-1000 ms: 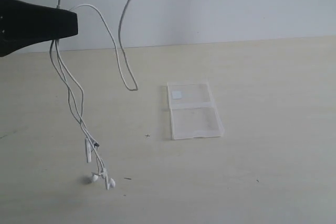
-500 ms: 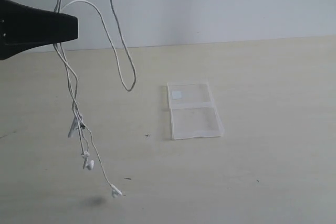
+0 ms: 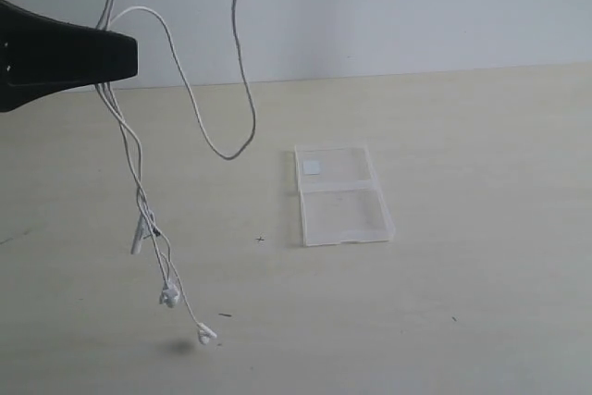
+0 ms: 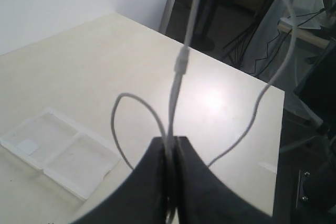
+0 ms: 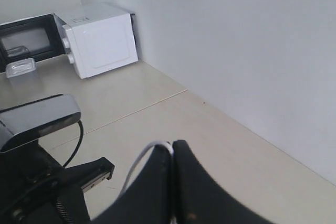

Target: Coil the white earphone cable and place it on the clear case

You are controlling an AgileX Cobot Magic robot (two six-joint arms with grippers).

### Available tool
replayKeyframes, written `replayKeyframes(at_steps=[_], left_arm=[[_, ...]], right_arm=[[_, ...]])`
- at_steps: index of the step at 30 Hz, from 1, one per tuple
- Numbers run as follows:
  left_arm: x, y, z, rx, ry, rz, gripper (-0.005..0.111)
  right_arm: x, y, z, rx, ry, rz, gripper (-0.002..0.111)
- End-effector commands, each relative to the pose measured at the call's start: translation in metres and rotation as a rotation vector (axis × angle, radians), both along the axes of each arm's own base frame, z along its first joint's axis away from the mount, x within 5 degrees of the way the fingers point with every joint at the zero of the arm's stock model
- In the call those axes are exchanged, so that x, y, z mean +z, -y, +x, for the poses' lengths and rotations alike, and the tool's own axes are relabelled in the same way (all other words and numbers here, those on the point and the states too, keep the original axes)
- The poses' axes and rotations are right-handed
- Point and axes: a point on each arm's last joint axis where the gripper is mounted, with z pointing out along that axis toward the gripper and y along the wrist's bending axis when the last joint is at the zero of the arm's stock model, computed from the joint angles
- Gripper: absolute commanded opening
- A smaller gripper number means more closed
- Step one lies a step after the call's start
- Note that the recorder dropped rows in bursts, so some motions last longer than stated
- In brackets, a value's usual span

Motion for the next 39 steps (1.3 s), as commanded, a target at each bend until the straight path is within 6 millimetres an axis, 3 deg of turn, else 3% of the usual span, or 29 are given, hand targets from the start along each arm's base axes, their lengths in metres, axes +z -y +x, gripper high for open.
replayKeyframes(at_steps=[1, 22, 26, 28, 39], left_arm=[[-0.001, -0.001, 0.001, 0.005, 0.001, 0.001, 0.007], [-0.001, -0.001, 0.001, 0.004, 0.001, 0.005, 0.007], [-0.001, -0.001, 0.001, 0.004, 0.001, 0.005, 0.006], [-0.001, -0.001, 0.001, 0.004, 0.001, 0.005, 0.000], [0.001, -0.002, 0.002, 0.018, -0.013, 0.012, 0.000]], right_arm=[[0.001, 0.005, 0.004, -0.058, -0.004, -0.014, 0.000], [0.015, 0.008, 0.008, -0.128, 0.014, 0.049, 0.000], [0.011, 0.006, 0.007, -0.098, -0.003, 0.022, 0.000], [0.010, 0.006, 0.006, -0.091, -0.006, 0.015, 0.000], [0.004, 0.008, 0.006, -0.094, -0.027, -0.054, 0.000]])
